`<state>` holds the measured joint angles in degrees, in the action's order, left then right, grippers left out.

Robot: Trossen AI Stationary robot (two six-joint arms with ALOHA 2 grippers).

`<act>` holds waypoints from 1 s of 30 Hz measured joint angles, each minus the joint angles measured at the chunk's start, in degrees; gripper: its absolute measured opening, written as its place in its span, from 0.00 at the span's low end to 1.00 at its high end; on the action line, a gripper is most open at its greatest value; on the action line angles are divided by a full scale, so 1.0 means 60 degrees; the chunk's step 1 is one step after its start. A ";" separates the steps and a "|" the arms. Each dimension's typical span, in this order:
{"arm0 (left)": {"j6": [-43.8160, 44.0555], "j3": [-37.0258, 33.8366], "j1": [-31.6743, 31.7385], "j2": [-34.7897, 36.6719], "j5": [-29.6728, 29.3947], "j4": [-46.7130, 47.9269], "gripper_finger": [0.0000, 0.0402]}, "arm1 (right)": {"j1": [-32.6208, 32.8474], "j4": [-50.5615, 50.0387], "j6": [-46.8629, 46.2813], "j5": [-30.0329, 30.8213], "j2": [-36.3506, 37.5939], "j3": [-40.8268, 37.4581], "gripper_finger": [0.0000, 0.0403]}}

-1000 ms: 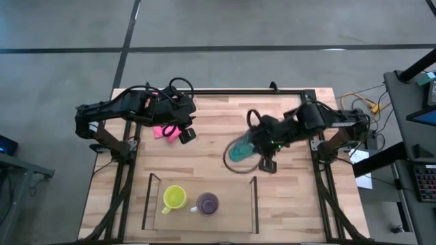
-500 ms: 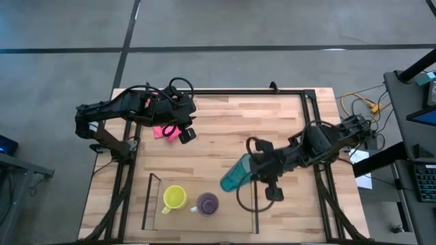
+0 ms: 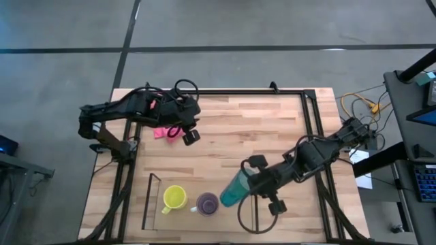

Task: Stack small to large cups/mugs on shelf
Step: Put the blue cup on the shelf

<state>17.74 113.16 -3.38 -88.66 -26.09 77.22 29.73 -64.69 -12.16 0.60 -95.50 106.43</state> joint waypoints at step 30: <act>0.0489 0.0029 0.0000 -0.0421 0.0350 -0.0128 0.20 | 0.0141 -0.3493 0.1602 -0.0848 -0.4151 0.4579 0.02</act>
<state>20.67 113.34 -3.38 -91.18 -23.99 76.45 30.58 -85.65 -2.55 -4.49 -120.41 133.90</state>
